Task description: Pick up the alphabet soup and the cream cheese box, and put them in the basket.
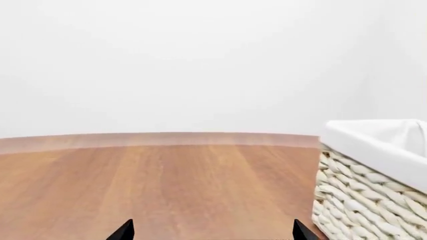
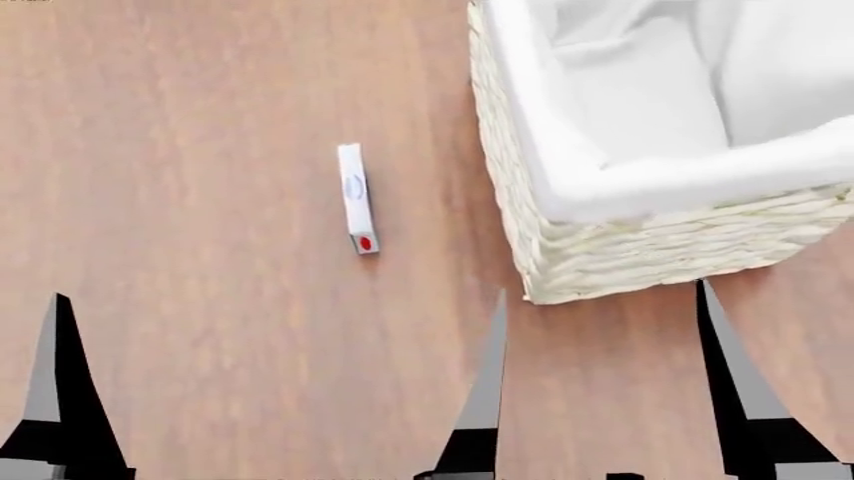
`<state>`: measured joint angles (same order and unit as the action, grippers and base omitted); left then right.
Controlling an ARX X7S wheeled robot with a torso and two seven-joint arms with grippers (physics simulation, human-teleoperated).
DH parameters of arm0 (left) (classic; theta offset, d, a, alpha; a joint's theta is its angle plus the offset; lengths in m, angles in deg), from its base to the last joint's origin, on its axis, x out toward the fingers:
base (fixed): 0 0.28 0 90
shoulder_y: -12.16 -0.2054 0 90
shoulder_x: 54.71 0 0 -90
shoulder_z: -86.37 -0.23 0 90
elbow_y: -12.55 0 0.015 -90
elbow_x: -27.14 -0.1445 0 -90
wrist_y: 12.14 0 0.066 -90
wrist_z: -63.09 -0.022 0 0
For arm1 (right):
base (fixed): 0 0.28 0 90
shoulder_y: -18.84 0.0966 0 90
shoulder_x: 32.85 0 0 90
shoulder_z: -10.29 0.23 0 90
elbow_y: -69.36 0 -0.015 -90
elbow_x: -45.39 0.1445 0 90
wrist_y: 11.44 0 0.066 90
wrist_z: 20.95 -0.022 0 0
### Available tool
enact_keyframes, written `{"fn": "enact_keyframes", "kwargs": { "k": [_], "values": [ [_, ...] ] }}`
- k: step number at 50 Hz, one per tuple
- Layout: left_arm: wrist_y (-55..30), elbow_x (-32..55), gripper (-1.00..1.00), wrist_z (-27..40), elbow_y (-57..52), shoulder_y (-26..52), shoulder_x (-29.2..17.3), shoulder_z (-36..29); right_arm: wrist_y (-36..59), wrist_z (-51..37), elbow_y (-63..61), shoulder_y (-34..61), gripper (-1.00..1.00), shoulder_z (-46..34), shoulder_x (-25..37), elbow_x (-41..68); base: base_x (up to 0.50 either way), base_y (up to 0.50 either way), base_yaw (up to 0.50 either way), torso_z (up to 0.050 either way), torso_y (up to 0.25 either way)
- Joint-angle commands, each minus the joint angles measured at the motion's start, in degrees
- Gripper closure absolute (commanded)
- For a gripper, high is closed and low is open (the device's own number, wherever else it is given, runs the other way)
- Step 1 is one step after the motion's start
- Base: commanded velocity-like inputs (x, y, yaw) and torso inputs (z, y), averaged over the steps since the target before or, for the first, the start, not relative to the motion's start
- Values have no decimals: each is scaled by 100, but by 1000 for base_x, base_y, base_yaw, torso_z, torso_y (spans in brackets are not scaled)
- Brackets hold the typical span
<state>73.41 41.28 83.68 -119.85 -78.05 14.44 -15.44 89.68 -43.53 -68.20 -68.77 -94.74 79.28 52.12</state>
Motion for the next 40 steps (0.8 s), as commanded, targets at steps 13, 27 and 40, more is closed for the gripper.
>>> {"fn": "enact_keyframes", "kwargs": {
  "k": [13,27,40],
  "values": [
    [-4,13,-100,45,18,36,-29,-35,4,-24,2,40,-100,-28,43,38,0,0,-178,0,0],
    [32,8,-100,61,53,23,-50,-61,-55,-41,41,22,-100,-49,63,49,0,0,-178,0,0],
    [56,33,-100,73,77,22,-65,-77,-24,-66,20,43,-100,-71,81,50,0,0,-178,0,0]
  ]
}}
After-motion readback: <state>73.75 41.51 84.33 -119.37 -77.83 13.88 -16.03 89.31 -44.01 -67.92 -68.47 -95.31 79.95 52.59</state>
